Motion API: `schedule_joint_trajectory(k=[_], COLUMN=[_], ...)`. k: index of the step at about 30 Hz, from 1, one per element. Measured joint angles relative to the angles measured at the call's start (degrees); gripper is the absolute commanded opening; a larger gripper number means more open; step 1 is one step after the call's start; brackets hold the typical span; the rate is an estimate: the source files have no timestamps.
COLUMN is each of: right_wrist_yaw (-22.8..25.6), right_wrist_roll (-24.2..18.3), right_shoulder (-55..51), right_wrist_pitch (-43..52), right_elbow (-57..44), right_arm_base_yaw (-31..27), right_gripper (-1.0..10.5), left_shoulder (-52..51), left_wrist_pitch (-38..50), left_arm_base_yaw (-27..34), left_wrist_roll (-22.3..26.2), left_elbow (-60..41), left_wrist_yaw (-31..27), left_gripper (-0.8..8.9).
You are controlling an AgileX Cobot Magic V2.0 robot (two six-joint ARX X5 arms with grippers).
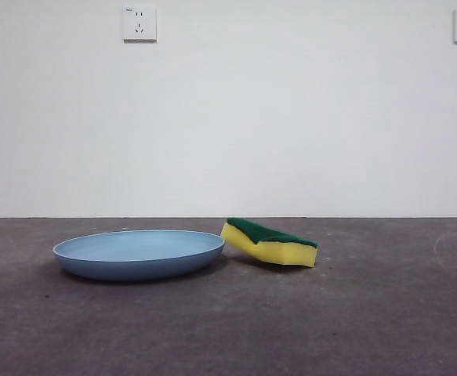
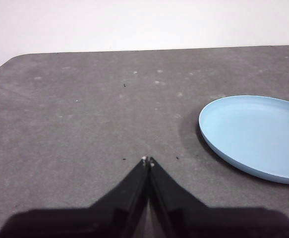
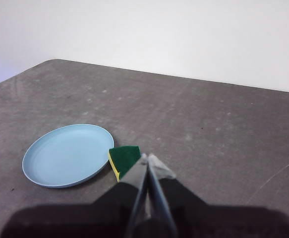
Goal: Pick up the plate,pick up the cloth,clean the plate with the cloth
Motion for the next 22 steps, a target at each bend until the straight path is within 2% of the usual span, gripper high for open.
schedule_joint_trajectory(k=[12, 18, 22], right_wrist_yaw=[0.0, 0.0, -2.1], right_wrist_roll=[-0.4, -6.1, -7.3], right_shoulder=[0.0, -0.2, -1.6], right_wrist_pitch=[-0.2, 2.3, 8.5], right_elbow=[0.0, -1.9, -8.5], right_arm_base_yaw=[0.0, -3.1, -7.1], right_gripper=[0.0, 0.0, 0.0], left_shoulder=[0.0, 0.0, 0.0], left_wrist_pitch=[0.0, 0.0, 0.0], left_arm_base_yaw=[0.0, 0.0, 0.0], left_wrist_roll=[0.0, 0.0, 0.0], left_elbow=[0.0, 0.0, 0.0], left_wrist_yaw=[0.0, 0.0, 0.0], left_gripper=[-0.01, -0.01, -0.01])
